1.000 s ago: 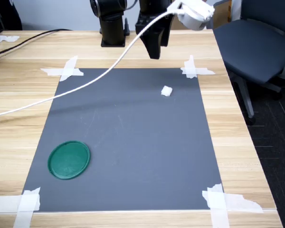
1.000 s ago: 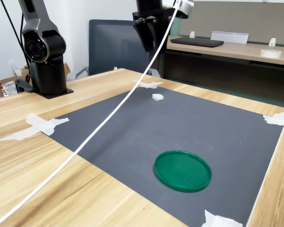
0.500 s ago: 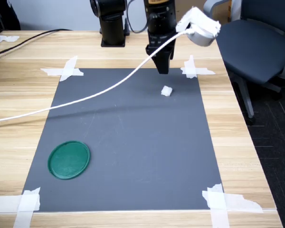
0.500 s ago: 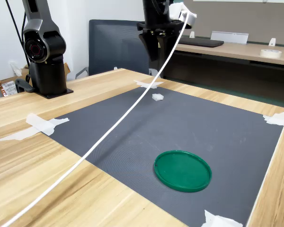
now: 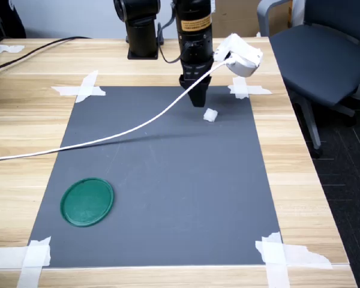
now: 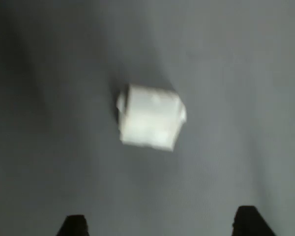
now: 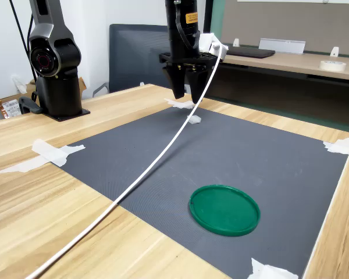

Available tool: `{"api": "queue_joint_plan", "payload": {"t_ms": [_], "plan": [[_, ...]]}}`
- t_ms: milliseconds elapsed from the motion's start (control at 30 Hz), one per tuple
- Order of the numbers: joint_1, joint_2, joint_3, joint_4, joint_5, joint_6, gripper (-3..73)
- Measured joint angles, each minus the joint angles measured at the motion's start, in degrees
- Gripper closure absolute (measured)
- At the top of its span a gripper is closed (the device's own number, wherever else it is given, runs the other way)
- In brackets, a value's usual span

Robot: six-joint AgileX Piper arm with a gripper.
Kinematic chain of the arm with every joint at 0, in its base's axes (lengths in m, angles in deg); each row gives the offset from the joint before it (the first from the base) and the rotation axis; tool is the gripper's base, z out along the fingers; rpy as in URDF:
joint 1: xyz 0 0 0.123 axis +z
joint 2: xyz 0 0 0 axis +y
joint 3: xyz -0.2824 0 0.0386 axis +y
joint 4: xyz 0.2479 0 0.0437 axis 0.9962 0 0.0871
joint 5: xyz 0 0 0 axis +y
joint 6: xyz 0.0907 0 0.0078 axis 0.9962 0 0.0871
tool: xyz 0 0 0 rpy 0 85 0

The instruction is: Grasp a white terminal and put it in the green lid.

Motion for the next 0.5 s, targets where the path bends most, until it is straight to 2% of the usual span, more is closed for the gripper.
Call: {"api": "queue_joint_plan", "payload": {"t_ms": [233,500], "plan": [[2.0,1.81,0.05,-1.31,-0.44,4.84,12.4],[1.99,5.74,0.05,-1.98,-3.51,4.99,12.9]]}}
